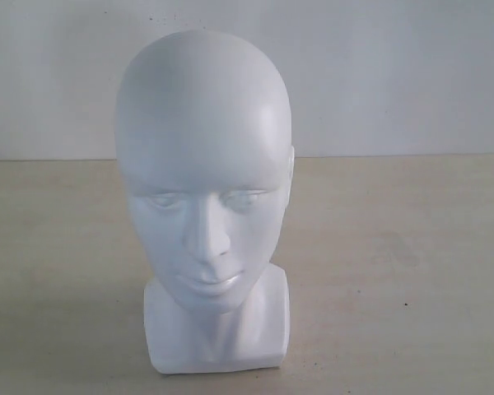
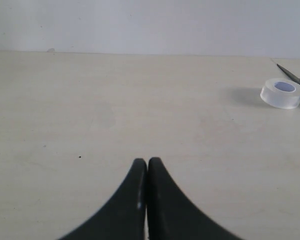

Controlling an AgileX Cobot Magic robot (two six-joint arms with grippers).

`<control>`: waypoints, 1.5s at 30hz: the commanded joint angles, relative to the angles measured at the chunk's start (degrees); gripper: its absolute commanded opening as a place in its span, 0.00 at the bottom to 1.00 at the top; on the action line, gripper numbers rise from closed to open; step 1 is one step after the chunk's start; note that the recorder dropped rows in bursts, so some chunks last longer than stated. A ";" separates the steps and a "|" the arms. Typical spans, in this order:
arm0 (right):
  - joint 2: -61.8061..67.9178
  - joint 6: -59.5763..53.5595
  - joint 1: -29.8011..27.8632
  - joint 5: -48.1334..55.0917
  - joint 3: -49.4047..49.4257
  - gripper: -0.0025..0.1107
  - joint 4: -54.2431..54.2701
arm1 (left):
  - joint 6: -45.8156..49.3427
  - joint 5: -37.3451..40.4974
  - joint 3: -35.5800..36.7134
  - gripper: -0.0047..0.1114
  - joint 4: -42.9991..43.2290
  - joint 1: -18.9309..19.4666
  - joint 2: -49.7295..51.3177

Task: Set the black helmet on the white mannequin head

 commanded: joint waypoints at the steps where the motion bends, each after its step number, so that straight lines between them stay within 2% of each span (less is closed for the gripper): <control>1: -0.31 0.00 -0.07 -0.25 -0.03 0.02 -0.34 | -7.18 -18.40 -0.87 0.08 -1.87 0.02 3.48; 4: -0.31 0.00 -0.07 -0.25 -0.03 0.02 -0.34 | -13.66 -26.96 -0.87 0.08 -4.89 0.13 7.22; 7: -0.31 0.00 -0.07 -0.25 -0.03 0.02 -0.34 | -18.28 -34.46 -0.87 0.08 -7.69 1.79 11.20; 10: -0.31 0.00 -0.07 -0.25 -0.03 0.02 -0.34 | -24.71 -34.46 -0.87 0.08 -8.91 3.23 14.78; 15: -0.31 0.00 -0.07 -0.25 -0.03 0.02 -0.34 | -26.04 -34.46 -1.32 0.08 -11.65 3.47 19.21; 19: -0.31 0.00 -0.07 -0.25 -0.03 0.02 -0.34 | -28.55 -34.46 -5.08 0.08 -13.73 3.47 24.14; 25: -0.31 0.00 -0.07 -0.25 -0.03 0.02 -0.34 | -33.08 -34.46 -13.58 0.08 -12.44 3.47 32.77; 30: -0.31 0.00 -0.07 -0.25 -0.03 0.02 -0.34 | -33.87 -34.46 -15.57 0.08 -11.84 3.37 35.24; 37: -0.31 0.00 -0.07 -0.25 -0.03 0.02 -0.34 | -33.87 -34.46 -15.57 0.08 -10.75 0.62 34.67; 45: -0.31 0.00 -0.07 -0.25 -0.03 0.02 -0.34 | -33.87 -34.46 -15.57 0.08 -10.22 -4.18 35.55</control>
